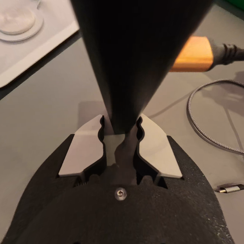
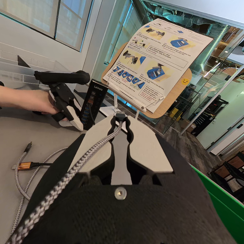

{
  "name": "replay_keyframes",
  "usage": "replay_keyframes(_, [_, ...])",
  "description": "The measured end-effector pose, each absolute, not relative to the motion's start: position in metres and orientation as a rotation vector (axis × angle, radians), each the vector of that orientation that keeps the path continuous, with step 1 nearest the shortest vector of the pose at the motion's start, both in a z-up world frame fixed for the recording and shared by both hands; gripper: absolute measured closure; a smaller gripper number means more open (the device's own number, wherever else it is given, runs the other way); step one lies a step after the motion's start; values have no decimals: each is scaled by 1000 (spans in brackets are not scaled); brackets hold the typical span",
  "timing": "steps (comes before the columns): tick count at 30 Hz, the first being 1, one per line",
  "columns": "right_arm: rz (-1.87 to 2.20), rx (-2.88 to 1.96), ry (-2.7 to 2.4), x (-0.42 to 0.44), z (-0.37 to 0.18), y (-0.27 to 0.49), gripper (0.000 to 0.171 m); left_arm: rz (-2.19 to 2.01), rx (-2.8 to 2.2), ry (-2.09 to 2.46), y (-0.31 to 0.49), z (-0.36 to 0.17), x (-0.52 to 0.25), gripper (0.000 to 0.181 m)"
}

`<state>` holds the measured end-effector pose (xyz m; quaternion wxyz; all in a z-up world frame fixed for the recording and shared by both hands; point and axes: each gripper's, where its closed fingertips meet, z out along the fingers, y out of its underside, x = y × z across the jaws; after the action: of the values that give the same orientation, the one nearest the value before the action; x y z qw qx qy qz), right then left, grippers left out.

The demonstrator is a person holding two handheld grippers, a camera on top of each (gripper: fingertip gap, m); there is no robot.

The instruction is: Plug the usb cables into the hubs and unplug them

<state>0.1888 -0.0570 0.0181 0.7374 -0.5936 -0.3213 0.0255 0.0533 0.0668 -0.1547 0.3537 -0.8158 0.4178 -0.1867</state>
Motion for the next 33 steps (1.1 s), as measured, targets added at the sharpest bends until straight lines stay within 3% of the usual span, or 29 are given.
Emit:
replay_keyframes(6, [46, -1323, -715, 189, 13, -53, 157, -456, -2119, 1058, 73, -155, 54, 135])
replay_keyframes(8, [40, -1329, -724, 188, 10, -52, 156, -456, -2099, 1087, 74, -155, 56, 153])
replay_keyframes(14, [30, -1334, -751, 182, 7, -54, 156, -522, -2095, 1083, 78, -148, 53, 153])
replay_keyframes(25, [105, -1363, -693, 175, 5, -54, 157, -953, -1968, 1028, 46, -52, 70, 153])
replay_keyframes(33, [283, -1276, -671, 95, 58, -91, 157, -800, -2006, 1046, 34, -30, 75, 153])
